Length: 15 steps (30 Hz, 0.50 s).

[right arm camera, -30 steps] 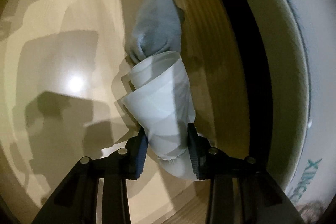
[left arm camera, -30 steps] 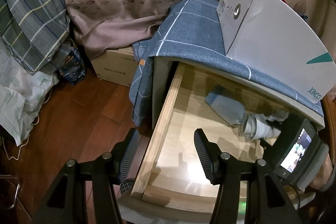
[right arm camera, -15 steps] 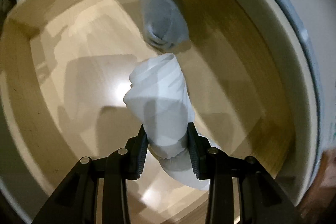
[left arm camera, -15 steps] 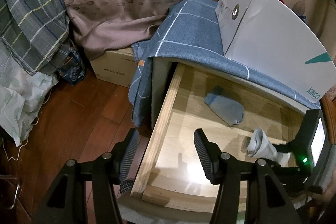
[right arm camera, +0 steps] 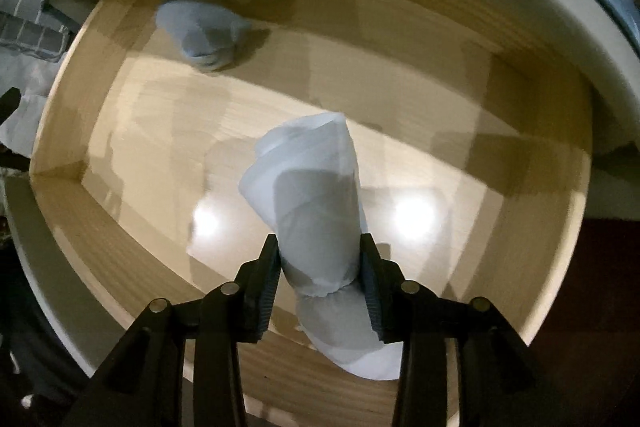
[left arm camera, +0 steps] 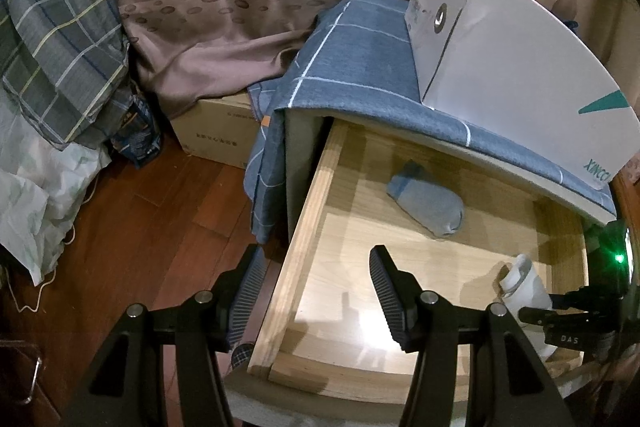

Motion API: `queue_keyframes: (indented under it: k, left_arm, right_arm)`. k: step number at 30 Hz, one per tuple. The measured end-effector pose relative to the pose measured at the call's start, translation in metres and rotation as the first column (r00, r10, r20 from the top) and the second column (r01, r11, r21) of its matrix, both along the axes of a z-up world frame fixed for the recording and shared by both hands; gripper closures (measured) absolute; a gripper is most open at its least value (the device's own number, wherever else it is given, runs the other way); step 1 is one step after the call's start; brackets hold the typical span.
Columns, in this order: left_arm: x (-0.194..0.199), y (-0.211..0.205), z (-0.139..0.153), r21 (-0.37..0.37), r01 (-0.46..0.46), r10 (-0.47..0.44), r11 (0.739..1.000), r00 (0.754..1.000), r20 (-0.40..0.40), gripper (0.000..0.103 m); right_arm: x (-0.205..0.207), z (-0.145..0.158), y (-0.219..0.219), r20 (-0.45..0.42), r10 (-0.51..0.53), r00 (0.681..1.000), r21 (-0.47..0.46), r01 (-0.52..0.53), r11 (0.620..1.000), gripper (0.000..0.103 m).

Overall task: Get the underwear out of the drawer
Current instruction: 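Lift the white rolled sock with the right gripper, then lower the left gripper onto the grey sock while the right gripper holds the white sock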

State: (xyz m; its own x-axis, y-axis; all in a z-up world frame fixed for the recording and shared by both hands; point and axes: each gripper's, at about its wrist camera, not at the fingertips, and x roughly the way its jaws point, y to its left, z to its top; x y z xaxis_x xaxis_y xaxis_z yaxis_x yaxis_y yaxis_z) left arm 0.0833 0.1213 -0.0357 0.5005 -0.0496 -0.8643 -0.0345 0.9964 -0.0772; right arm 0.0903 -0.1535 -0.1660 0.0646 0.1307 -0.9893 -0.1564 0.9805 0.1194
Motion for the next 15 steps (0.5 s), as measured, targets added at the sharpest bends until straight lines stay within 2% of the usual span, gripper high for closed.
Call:
queue_keyframes:
  k: [3,9,13,15]
  left_arm:
    - [-0.001,-0.003,-0.001,0.013,0.011,-0.011,1.000,1.000,-0.003,0.047]
    - [0.000,-0.009,-0.005,0.039,0.039,-0.038,0.998,0.999,-0.026,0.047]
    - [0.003,-0.023,-0.014,0.056,0.135,-0.130,0.989,0.987,-0.092,0.047]
    - [0.002,-0.031,-0.014,0.087,0.184,-0.176,0.979,0.980,-0.098,0.047]
  right_arm:
    - [-0.007,-0.005,-0.006,0.013,0.006,1.000,-0.047,-0.005,0.999,0.063]
    - [-0.012,-0.015,-0.001,-0.004,0.002,1.000,-0.066,-0.003,0.998,0.060]
    - [0.003,-0.023,0.014,-0.020,-0.012,1.000,-0.073,0.010,0.997,0.060]
    - [0.009,-0.022,0.012,-0.025,-0.018,1.000,-0.068,0.016,0.998,0.060]
